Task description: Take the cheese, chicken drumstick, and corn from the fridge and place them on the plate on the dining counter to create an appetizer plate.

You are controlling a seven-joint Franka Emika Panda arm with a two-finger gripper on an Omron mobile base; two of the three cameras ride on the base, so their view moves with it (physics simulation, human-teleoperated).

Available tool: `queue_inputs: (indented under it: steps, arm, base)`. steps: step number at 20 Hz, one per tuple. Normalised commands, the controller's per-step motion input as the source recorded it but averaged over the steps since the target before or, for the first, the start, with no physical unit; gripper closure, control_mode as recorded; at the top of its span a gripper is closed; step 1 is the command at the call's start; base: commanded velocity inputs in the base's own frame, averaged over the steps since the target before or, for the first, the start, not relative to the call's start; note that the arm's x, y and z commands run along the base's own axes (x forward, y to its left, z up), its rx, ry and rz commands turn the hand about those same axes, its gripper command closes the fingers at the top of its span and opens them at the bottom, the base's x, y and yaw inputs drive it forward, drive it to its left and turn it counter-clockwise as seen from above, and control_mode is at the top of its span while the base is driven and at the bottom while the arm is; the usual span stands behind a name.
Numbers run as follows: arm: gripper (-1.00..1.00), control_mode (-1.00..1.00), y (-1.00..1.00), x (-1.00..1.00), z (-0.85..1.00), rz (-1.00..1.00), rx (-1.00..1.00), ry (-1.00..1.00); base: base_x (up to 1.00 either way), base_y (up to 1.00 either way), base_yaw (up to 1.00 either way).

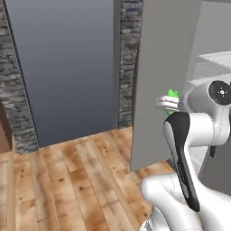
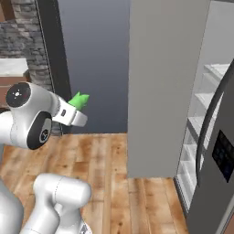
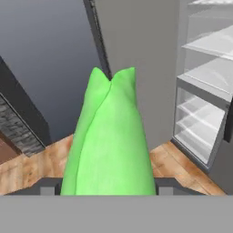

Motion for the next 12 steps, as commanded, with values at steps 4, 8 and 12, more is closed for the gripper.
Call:
queue_inputs:
  steps: [4, 8, 12]
  arm:
    - [1.0, 1.0, 0.0, 0.0, 0.0, 0.0, 0.0, 0.0]
    - [1.0, 1.0, 0.0, 0.0, 0.0, 0.0, 0.0, 0.0]
    - [1.0, 1.0, 0.0, 0.0, 0.0, 0.0, 0.0, 0.0]
  base:
    - [-0.95, -0.65, 0.64]
    - [-1.0, -0.26, 0.42]
    - [-1.0, 0.0, 0.16]
